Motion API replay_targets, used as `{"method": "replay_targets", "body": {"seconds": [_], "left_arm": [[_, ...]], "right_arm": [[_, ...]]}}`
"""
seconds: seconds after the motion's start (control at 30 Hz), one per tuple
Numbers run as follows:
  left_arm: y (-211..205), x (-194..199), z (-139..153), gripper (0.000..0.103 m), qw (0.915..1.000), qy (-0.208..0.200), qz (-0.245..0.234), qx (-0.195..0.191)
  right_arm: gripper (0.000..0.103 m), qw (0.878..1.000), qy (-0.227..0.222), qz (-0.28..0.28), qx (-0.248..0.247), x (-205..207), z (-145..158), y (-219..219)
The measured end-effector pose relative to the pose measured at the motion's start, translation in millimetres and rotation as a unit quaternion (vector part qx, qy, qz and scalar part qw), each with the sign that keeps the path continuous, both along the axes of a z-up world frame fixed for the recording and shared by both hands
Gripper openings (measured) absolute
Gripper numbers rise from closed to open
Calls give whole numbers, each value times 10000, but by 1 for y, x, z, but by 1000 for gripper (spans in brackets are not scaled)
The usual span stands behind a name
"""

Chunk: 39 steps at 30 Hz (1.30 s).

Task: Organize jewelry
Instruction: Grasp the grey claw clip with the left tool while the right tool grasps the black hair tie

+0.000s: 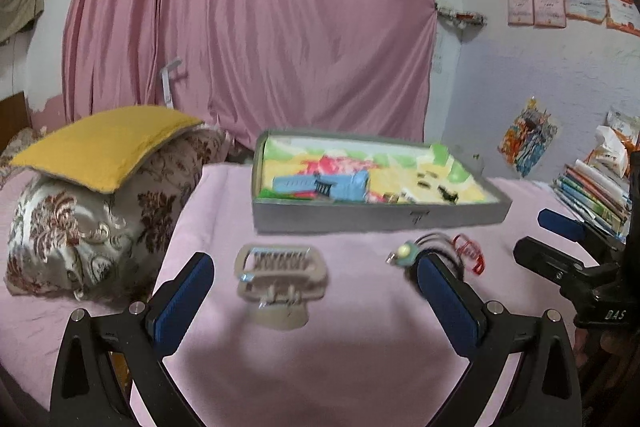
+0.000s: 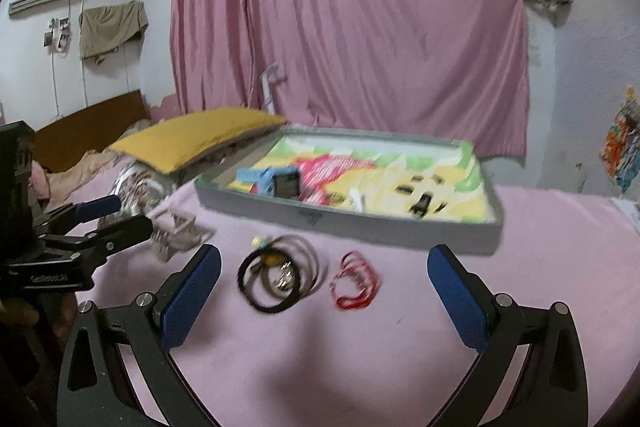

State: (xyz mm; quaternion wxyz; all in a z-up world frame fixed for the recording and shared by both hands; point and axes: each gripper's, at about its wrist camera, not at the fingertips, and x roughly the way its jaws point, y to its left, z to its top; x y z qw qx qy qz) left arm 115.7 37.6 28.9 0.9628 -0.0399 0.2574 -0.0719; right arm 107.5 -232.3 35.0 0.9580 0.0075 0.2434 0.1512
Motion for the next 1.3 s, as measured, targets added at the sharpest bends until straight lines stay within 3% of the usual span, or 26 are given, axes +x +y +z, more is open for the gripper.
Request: {"method": "replay_targets", "body": {"seconds": [0.13,0.2,0.37,0.57,0.9,1.1,1.17,1.3], "left_arm": [[7,11,-7,102,9994,324,19,-137],[9,17,-10,102,9987,479,7,-184],[10,27,-16,101,9970,731,-78,-251],[10,39,-18,87,9953,907,-153,-292],[14,57,-25,75,9904,1308,-195,-399],[10,64,-27,63,9895,1412,-193,-249],[9,66,-27,61,9892,1433,-206,-207],[8,65,-26,61,9891,1447,-233,-148]], "right_arm": [[100,9992,372,171,-45,8,-9,10],[91,9984,505,238,-94,12,-11,14],[56,9955,825,458,-104,24,-14,25],[34,9901,1165,769,-166,40,-17,37],[26,9832,1619,801,-267,62,-26,45],[26,9813,1777,725,-135,68,-30,40],[16,9803,1825,747,-97,70,-31,39],[12,9801,1837,751,-32,70,-31,38]]}}
